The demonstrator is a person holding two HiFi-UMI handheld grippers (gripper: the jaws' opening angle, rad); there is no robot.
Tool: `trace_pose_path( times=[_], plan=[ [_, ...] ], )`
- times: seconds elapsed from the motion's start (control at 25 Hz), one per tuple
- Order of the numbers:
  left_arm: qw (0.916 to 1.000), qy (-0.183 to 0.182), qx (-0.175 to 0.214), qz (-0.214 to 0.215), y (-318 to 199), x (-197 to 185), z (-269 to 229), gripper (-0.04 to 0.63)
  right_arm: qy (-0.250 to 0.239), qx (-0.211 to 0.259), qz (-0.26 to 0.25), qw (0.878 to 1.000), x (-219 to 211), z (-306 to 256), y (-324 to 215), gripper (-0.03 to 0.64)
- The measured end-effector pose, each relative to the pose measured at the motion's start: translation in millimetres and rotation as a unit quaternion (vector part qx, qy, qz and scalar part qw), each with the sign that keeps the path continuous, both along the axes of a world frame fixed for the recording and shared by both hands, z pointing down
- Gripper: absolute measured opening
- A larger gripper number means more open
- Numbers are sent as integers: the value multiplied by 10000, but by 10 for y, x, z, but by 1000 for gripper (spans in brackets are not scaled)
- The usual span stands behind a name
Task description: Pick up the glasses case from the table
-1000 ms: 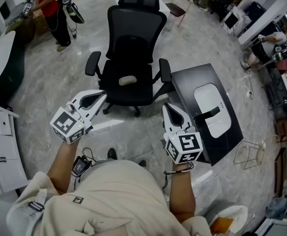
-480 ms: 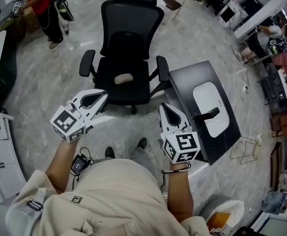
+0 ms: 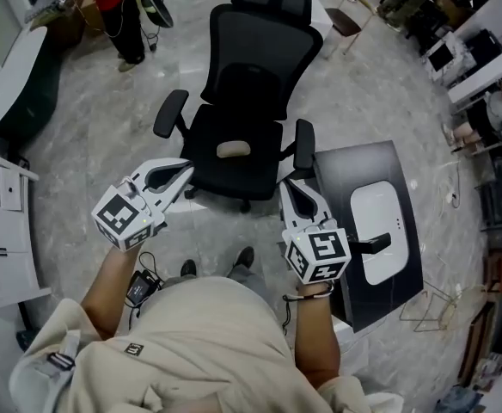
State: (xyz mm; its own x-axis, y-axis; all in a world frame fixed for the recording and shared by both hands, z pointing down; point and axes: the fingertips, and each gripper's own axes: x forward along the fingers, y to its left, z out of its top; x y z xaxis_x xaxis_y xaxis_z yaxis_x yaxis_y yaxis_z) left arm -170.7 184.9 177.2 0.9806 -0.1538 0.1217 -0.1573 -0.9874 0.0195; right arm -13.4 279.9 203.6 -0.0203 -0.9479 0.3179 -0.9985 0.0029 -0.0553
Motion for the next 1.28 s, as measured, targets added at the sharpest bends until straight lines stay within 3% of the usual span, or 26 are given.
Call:
trace_pose_path(
  times=[0.52,0.92,1.28],
  plan=[
    [9972,-218,-10,-713,46,537,6,15,-223,-30,-845,9962,617,77,-308,25],
    [9914,-458,-31,-1226,37,638,27,15,-390,-28,-1423,9891,766,141,-574,25],
    [9903,-476,-202,-1289,-213,609,95,15,-456,-168,-1396,9890,793,257,-810,25]
  ],
)
